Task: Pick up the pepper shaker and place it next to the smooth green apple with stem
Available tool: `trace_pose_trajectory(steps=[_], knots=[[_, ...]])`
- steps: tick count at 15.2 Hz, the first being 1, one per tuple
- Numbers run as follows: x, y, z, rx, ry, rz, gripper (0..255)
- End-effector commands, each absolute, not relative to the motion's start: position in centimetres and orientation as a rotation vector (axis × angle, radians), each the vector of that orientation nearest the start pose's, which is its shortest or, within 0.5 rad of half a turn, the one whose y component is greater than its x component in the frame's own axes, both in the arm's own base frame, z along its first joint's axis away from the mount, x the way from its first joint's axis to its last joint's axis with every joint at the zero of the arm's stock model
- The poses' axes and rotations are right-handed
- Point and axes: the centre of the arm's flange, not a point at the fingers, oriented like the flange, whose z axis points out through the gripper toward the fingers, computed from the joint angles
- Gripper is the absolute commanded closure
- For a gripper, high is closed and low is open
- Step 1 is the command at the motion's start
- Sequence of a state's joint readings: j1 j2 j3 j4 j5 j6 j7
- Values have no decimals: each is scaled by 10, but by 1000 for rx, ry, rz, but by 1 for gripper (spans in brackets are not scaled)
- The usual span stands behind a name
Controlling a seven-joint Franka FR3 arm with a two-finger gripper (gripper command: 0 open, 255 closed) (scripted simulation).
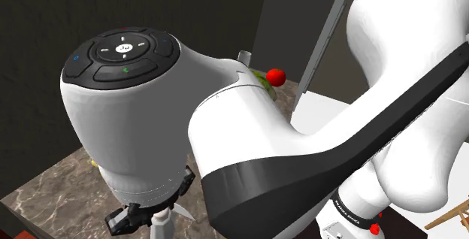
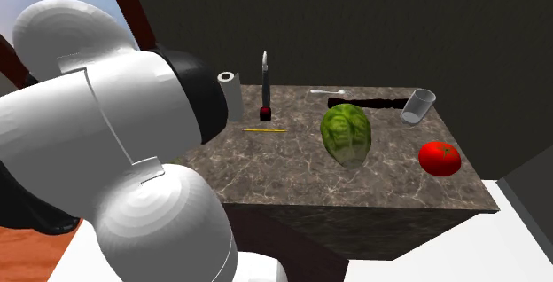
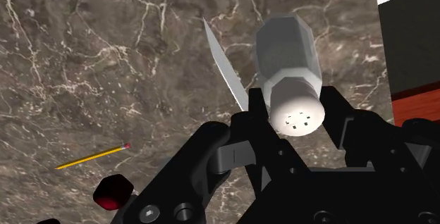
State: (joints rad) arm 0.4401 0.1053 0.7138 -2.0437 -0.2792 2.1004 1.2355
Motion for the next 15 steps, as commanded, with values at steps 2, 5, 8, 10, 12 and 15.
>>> trace_pose_trajectory(steps=[2, 5, 8, 10, 12, 15], knots=[[247, 507, 385, -3210, -97, -245, 255], [247, 507, 373, -3210, -97, -245, 255], [247, 507, 373, -3210, -97, -245, 255], [247, 507, 373, -3210, -97, -245, 255], [247, 507, 373, -3210, -97, -245, 255], [247, 507, 373, -3210, -97, -245, 0]])
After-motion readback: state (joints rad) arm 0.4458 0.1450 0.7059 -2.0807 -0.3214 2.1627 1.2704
